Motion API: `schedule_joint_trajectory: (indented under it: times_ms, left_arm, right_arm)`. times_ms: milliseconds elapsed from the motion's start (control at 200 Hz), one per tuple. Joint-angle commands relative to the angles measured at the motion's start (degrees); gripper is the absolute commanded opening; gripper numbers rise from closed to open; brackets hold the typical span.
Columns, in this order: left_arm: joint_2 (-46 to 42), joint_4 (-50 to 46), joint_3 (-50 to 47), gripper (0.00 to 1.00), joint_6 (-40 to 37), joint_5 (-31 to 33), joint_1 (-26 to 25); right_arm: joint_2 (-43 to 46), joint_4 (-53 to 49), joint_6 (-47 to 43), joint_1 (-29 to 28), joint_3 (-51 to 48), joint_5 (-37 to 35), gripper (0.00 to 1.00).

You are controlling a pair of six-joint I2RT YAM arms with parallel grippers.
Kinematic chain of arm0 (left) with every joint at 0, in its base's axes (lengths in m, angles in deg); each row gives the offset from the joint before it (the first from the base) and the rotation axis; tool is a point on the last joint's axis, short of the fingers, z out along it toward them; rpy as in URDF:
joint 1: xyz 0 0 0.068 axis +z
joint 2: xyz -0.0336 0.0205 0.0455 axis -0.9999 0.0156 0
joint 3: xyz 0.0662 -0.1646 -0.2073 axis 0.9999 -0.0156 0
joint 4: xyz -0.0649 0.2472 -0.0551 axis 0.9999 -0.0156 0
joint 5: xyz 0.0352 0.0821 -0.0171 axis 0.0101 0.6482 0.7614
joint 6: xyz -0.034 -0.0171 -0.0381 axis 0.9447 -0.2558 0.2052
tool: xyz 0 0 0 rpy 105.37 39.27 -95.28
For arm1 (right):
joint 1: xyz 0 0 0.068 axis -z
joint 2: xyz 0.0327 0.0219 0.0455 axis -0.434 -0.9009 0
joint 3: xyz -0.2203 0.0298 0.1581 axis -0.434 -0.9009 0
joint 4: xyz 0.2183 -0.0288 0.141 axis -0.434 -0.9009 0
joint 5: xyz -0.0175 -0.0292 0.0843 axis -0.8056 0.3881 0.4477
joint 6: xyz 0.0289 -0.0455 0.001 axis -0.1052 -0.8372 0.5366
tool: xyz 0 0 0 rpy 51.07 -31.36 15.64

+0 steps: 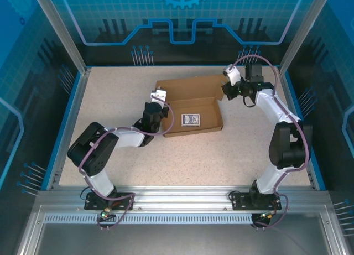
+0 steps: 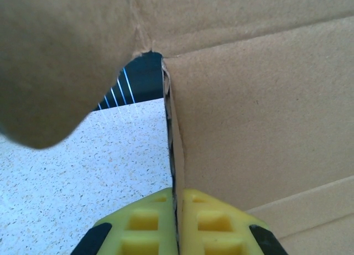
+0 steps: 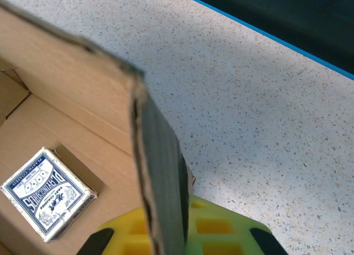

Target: Fold the paper box

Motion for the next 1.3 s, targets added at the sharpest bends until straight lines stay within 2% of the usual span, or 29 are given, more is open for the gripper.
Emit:
schedule_joint_trajectory:
  times_ms: [0,145,350,575,745,921,1201,1296]
  left_arm:
    - [-3.11,-2.17,-0.22,0.06,0.87,-1.09,-0.2]
    - [-6.42,-7.71,-0.27,0.22,2.59,-2.52,-0.14]
    - [-11.95,-23.04,2.32,0.41,6.25,-8.4,1.74]
    - [-17.92,-38.53,6.51,0.66,8.04,-20.5,6.62]
    - [-18.01,-46.95,11.66,0.75,5.81,-31.53,11.36]
    - [-13.82,-53.45,18.37,0.74,2.96,-35.91,13.94]
    - [-8.12,-58.26,25.25,0.4,-0.39,-40.4,14.74]
    - [-6.91,-58.16,26.1,0.32,-0.58,-40.48,14.74]
  right_arm:
    - [1.77,0.73,-0.31,-0.73,-1.13,-0.93,0.02]
    - [3.39,2.63,0.12,-0.86,-2.6,-1.67,0.01]
    - [4.12,4.12,0.48,-1.02,-3.59,-2.67,0.0]
    - [3.86,3.97,0.55,-1.11,-3.02,-3.09,0.0]
    - [3.89,4.09,0.63,-1.09,-2.93,-3.34,0.0]
    - [3.42,4.06,0.8,-1.12,-2.88,-3.3,0.0]
    - [3.75,3.71,0.87,-1.15,-2.69,-4.28,0.0]
    - [3.82,3.62,1.15,-1.15,-2.61,-4.26,0.0]
